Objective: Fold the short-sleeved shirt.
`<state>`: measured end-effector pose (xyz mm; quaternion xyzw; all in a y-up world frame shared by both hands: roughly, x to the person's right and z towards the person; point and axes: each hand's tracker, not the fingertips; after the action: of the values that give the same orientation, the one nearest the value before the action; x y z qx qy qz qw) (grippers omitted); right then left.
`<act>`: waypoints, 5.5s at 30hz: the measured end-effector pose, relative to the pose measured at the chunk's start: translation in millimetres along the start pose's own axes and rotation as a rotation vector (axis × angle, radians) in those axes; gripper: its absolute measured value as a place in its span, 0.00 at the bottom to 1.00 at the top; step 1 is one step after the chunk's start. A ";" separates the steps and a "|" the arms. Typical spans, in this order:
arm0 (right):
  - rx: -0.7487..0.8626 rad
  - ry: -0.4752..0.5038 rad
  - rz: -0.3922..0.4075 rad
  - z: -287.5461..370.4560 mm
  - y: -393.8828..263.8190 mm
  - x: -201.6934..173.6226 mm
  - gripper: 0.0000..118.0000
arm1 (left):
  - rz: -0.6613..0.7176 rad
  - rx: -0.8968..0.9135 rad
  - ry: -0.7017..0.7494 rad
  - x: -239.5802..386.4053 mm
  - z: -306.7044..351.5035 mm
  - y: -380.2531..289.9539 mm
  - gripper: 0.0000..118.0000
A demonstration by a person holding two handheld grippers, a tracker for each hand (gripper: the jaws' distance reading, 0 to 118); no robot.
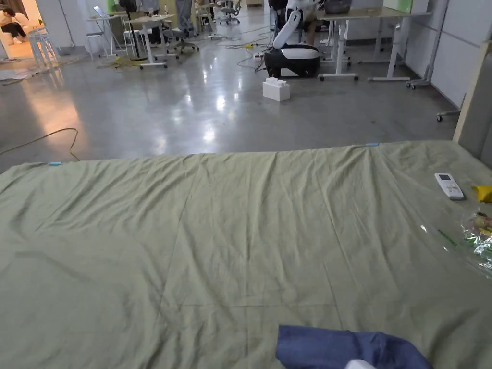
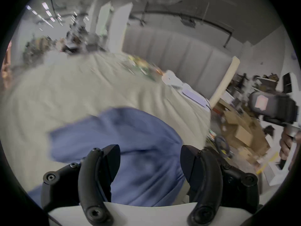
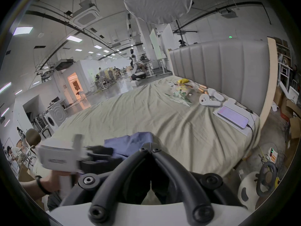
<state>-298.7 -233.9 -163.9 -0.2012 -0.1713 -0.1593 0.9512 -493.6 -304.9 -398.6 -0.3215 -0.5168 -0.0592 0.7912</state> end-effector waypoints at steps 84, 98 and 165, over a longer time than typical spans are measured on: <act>-0.215 0.191 0.330 -159.9 53.2 -54.9 0.03 | 0.298 -0.409 0.691 -208.6 102.7 -100.1 0.10; -0.644 0.175 0.439 -356.1 16.9 -18.9 0.53 | 0.374 -0.418 0.661 -222.2 105.5 -96.1 0.10; 0.659 -0.050 0.397 -117.2 460.0 -172.5 0.05 | 0.203 0.779 0.873 -198.8 426.0 294.2 0.05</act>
<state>-250.5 154.7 -482.9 0.0823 -0.1939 0.0968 0.9728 -791.6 121.8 -590.1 -0.0012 -0.0939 0.0842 0.9920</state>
